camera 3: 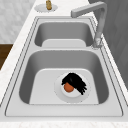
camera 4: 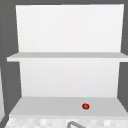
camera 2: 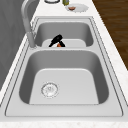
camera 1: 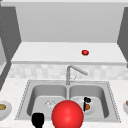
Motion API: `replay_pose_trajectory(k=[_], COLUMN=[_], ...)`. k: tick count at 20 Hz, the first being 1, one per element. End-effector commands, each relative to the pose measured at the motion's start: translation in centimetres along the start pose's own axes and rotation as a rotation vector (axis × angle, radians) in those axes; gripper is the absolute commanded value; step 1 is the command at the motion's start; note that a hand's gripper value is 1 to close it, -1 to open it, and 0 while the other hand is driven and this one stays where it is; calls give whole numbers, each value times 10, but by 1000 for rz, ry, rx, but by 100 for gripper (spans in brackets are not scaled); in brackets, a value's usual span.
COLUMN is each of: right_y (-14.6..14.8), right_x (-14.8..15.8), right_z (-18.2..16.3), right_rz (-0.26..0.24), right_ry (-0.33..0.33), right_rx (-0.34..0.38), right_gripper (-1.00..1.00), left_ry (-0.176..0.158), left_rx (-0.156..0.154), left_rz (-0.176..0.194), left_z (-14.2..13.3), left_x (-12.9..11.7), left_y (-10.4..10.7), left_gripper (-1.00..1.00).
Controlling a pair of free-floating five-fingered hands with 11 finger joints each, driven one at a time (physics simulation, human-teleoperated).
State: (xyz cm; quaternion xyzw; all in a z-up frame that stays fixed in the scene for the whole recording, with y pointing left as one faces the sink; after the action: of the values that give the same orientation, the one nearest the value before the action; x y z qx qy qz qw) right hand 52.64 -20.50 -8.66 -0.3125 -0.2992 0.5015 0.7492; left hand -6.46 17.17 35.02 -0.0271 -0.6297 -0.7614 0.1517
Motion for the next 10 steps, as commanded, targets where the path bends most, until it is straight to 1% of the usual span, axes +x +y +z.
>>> replay_pose_trajectory(k=[1,10], right_y=[-3,2], right_x=[1,-11], right_z=[2,36], right_rz=[35,40], right_ry=[20,34], right_rx=[-6,-11], right_gripper=[-100,-100], left_ry=[0,0], left_rx=[0,0], left_rz=[0,0], left_z=[0,0], left_x=[0,0], left_y=[0,0], left_gripper=[0,0])
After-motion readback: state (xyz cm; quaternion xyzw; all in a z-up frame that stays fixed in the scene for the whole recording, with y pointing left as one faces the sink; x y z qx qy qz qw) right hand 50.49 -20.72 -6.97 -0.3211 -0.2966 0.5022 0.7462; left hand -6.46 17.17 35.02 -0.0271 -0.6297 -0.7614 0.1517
